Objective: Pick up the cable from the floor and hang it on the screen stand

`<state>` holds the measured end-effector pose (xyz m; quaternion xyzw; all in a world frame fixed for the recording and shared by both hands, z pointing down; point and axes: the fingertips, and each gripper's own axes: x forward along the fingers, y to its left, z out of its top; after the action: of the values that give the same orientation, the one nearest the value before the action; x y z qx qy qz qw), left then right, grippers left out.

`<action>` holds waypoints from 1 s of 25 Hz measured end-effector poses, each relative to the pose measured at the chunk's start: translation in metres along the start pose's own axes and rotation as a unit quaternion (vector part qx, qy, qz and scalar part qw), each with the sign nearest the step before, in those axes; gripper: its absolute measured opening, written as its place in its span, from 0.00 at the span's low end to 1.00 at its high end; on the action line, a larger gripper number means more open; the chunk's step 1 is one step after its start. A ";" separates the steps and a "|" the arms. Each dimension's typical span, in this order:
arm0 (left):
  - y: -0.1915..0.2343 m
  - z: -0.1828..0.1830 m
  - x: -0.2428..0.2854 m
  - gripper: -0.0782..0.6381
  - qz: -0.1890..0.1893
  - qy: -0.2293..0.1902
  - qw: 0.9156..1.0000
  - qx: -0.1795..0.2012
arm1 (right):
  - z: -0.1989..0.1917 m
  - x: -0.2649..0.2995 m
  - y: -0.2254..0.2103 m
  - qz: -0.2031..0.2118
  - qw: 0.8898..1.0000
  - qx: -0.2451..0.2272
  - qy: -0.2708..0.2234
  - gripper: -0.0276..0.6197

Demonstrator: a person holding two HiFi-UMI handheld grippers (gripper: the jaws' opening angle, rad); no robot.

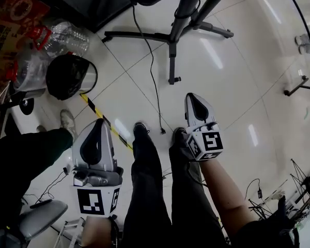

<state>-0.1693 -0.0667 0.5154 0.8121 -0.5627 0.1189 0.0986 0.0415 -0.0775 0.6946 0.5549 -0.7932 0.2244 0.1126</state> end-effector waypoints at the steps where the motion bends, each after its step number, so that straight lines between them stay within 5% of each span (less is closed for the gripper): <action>1: 0.001 -0.015 0.004 0.12 -0.003 0.008 1.000 -0.003 | -0.012 0.007 -0.003 -0.007 1.000 0.005 0.004 0.05; 6: 0.010 -0.082 0.020 0.12 -0.005 0.045 0.999 -0.017 | -0.073 0.044 -0.007 -0.004 0.999 -0.009 0.039 0.05; 11: 0.020 -0.128 0.026 0.12 0.001 0.065 0.997 -0.030 | -0.146 0.077 0.002 0.042 0.994 -0.009 0.099 0.06; 19: 0.044 -0.191 0.046 0.12 0.014 0.071 0.996 -0.042 | -0.271 0.120 0.022 0.098 0.972 -0.049 0.209 0.14; 25: 0.055 -0.224 0.062 0.12 0.009 0.071 0.997 -0.034 | -0.339 0.148 0.022 0.099 0.959 -0.024 0.265 0.25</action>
<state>-0.2186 -0.0751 0.7486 0.7928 -0.5649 0.1584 0.1649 -0.0558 -0.0313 1.0494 0.3916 -0.7909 0.3539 0.3095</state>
